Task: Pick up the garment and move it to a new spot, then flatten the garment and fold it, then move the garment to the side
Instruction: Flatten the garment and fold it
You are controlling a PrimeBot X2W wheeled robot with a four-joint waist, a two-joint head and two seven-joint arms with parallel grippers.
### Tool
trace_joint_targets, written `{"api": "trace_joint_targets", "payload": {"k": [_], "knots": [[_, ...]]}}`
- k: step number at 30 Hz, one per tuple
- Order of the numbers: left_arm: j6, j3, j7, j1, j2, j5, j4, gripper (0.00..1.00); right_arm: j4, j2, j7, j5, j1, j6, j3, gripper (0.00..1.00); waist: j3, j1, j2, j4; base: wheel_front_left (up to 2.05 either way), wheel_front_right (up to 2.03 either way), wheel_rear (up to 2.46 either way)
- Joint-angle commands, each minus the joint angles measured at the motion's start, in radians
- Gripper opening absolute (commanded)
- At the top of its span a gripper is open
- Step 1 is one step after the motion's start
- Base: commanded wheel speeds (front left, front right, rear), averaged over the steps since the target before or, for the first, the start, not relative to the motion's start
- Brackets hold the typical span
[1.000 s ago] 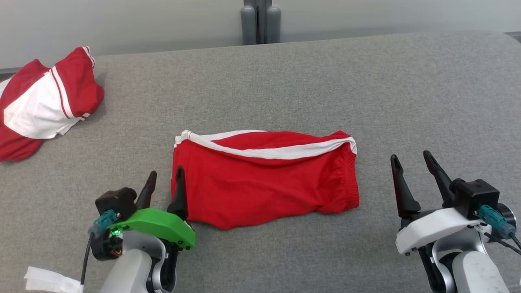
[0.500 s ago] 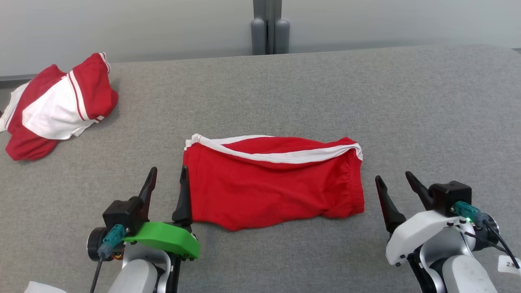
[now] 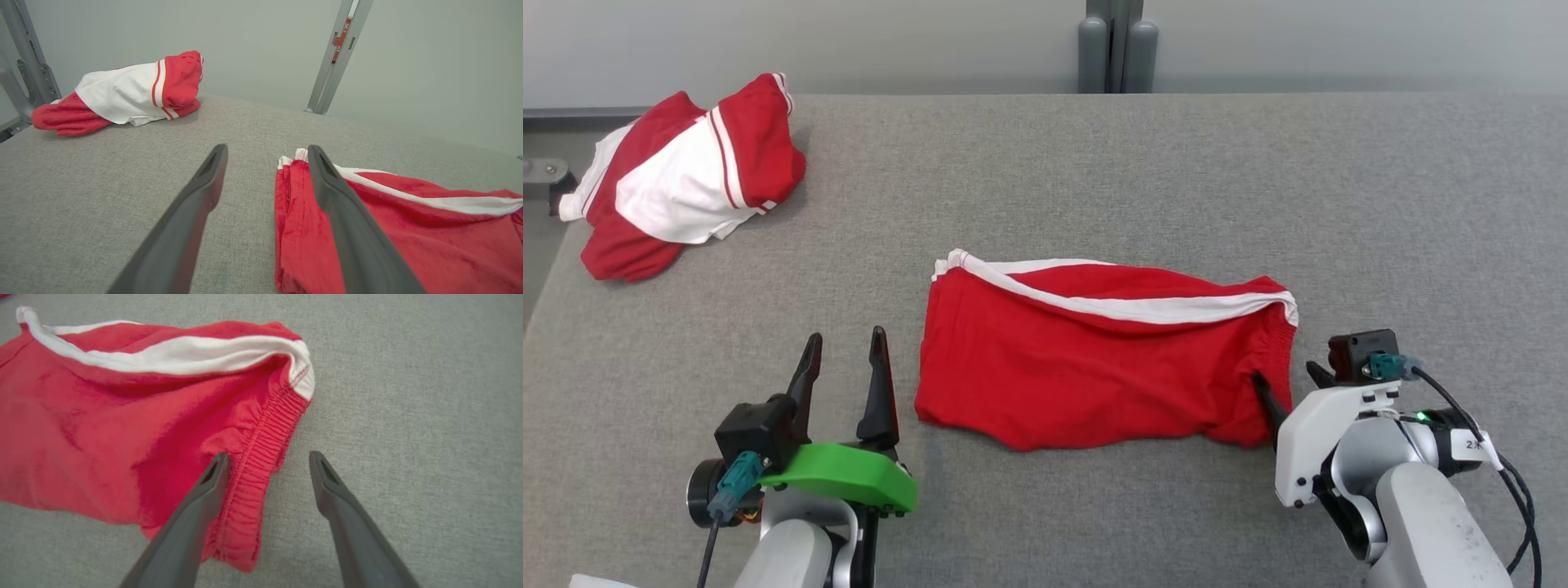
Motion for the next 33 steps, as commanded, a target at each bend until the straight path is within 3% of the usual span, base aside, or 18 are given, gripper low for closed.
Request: {"api": "trace_joint_targets", "payload": {"k": [1,10,11,12,13,15,20,29,33], "knots": [[-0.003,0.011,-0.003,0.011,-0.002,0.012,-0.004,1.0,0.031,-0.003,0.008,0.009,-0.019,-0.001,-0.008,1.0,0.009,0.0,0.0,0.014,0.0,0.0,0.0],[-0.014,0.046,-0.003,0.018,-0.01,0.039,-0.004,1.0,0.213,-0.007,0.026,0.067,-0.103,-0.001,-0.019,0.99,0.014,0.0,0.0,0.038,0.0,0.0,0.0],[-0.013,0.049,-0.003,0.02,-0.011,0.039,-0.004,1.0,0.223,-0.009,0.027,0.077,-0.108,0.0,-0.013,0.66,0.014,0.0,0.0,0.037,0.0,0.0,0.0],[-0.014,0.052,-0.003,0.022,-0.012,0.041,-0.003,1.0,0.236,-0.012,0.03,0.087,-0.112,0.0,-0.007,0.44,0.013,0.0,0.0,0.035,0.0,0.0,0.0],[-0.013,0.056,-0.003,0.024,-0.012,0.043,-0.003,1.0,0.245,-0.014,0.033,0.098,-0.115,-0.001,-0.002,0.33,0.013,0.0,0.0,0.033,0.0,0.0,0.0],[-0.011,0.065,-0.003,0.027,-0.012,0.046,-0.005,1.0,0.265,-0.022,0.04,0.133,-0.13,-0.001,0.014,0.0,0.013,0.0,0.0,0.02,0.0,0.0,0.0],[-0.014,0.074,-0.003,0.027,-0.012,0.054,-0.004,1.0,0.272,-0.079,0.039,0.212,-0.158,-0.002,0.037,0.0,0.017,0.0,0.0,-0.015,0.0,0.0,0.0],[-0.014,0.079,-0.002,0.012,-0.013,0.07,-0.016,1.0,0.206,-0.259,0.067,0.309,-0.169,-0.001,0.021,0.0,0.021,0.0,0.0,-0.079,0.0,0.0,0.0],[-0.015,0.073,-0.002,0.002,-0.016,0.074,-0.015,1.0,0.176,-0.284,0.078,0.325,-0.145,-0.001,0.008,0.0,0.023,0.0,0.0,-0.095,0.0,0.0,0.0]]}}
